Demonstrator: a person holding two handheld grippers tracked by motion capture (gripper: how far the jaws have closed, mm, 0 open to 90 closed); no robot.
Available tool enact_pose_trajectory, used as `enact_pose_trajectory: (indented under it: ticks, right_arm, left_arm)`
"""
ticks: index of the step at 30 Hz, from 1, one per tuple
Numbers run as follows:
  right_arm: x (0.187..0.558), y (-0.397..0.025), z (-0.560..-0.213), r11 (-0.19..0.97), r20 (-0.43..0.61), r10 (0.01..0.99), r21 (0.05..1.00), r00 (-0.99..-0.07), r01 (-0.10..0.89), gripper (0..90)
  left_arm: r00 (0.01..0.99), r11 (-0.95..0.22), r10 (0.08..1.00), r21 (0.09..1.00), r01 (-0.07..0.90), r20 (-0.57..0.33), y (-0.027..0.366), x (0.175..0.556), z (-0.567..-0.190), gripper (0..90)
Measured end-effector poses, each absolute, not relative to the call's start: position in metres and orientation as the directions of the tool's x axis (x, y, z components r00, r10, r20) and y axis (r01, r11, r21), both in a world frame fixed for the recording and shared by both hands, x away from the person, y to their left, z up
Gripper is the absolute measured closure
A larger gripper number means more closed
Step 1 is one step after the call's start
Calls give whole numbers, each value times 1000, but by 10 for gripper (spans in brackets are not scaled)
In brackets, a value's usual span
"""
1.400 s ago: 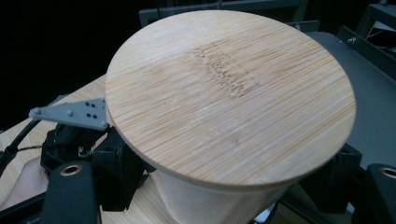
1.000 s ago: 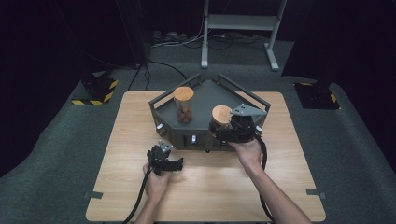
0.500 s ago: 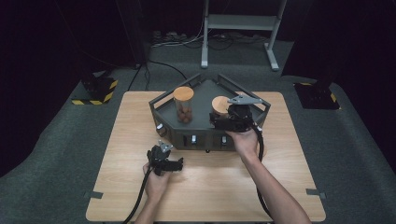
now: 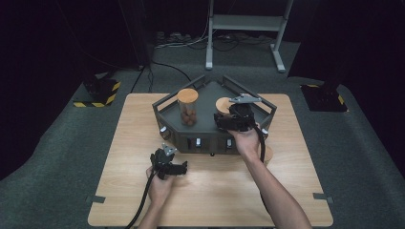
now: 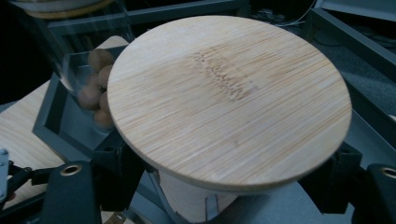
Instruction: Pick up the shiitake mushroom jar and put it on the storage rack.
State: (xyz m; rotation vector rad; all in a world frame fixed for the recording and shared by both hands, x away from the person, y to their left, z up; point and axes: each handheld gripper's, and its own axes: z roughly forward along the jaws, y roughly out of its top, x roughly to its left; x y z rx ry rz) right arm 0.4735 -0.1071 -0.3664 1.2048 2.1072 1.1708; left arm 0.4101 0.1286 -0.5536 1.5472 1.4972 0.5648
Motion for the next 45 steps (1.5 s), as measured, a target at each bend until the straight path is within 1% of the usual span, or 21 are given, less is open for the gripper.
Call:
enact_pose_trajectory:
  ticks: [15,34,41,45]
  right_arm:
    - [485,-101,-380,261,22,871,825,-490,501,251]
    - [490,-89,-391,275,18,869,812,-494,515,251]
    - [489,-87,-392,279,11,870,814,-494,509,251]
    - [488,-85,-394,291,-10,869,820,-495,493,250]
  left_arm:
    - [165,124,953,826,550,-253,128,410,-554,32]
    - [167,122,953,827,550,-251,128,410,-554,32]
    - [167,121,954,826,550,-250,128,410,-554,32]
    - [168,118,954,826,551,-249,129,410,-554,32]
